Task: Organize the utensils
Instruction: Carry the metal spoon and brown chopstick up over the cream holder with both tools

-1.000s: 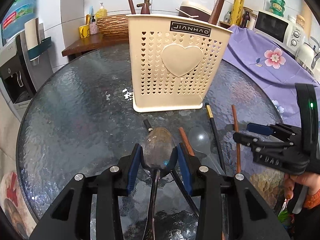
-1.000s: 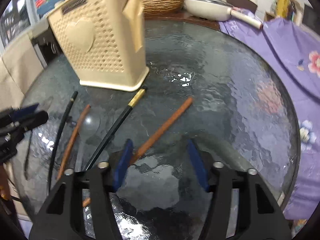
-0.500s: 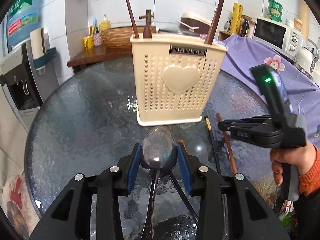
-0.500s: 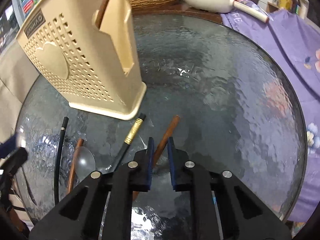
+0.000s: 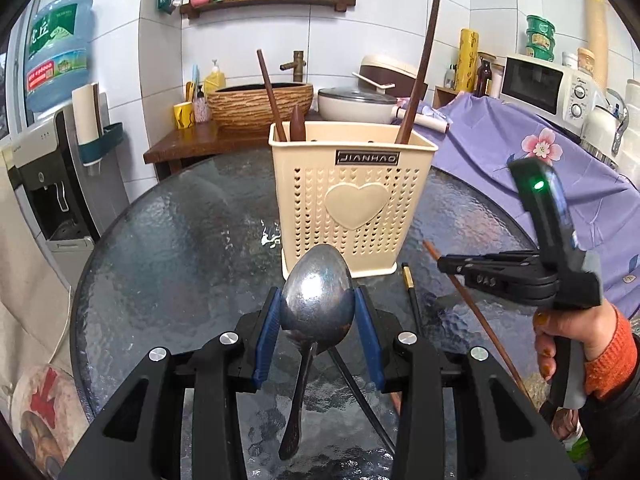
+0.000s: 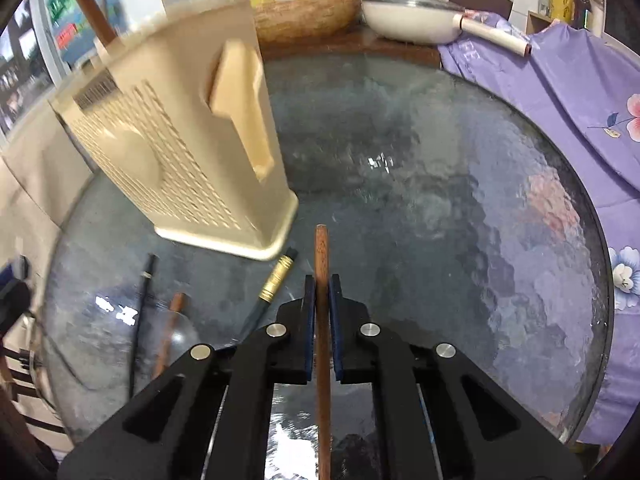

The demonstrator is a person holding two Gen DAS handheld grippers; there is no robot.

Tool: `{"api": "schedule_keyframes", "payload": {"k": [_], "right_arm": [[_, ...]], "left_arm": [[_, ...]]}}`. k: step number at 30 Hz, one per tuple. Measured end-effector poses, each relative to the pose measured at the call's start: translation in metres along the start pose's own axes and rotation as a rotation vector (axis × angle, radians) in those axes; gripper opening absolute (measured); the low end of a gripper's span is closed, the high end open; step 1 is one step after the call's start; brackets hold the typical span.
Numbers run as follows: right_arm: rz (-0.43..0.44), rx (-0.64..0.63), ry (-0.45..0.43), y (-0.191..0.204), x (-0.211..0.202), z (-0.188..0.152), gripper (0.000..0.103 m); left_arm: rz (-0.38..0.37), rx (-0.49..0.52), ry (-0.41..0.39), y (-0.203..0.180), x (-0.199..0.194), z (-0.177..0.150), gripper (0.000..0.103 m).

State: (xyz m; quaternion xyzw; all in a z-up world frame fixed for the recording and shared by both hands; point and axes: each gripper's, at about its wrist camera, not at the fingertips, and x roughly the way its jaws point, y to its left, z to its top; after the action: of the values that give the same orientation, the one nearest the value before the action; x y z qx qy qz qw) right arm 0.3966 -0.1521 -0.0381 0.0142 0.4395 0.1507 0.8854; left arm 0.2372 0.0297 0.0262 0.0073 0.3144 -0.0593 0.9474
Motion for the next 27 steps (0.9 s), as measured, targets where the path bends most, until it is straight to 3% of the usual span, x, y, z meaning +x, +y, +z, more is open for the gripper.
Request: {"api": "schedule_keyframes", "payload": {"k": [9, 13, 27], "right_arm": [[0.187, 0.038, -0.207, -0.007, -0.087, 0.006, 0.007], [0.248, 0.018, -0.252, -0.005, -0.122, 0.000, 0.007], [0.285, -0.024, -0.344, -0.005, -0.180, -0.006, 0.007]], "left_arm": [[-0.021, -0.009, -0.061, -0.001, -0.025, 0.012, 0.036], [-0.066, -0.032, -0.083, 0.002, -0.037, 0.019, 0.036], [-0.138, -0.096, -0.096, 0.007, -0.050, 0.030, 0.036]]}}
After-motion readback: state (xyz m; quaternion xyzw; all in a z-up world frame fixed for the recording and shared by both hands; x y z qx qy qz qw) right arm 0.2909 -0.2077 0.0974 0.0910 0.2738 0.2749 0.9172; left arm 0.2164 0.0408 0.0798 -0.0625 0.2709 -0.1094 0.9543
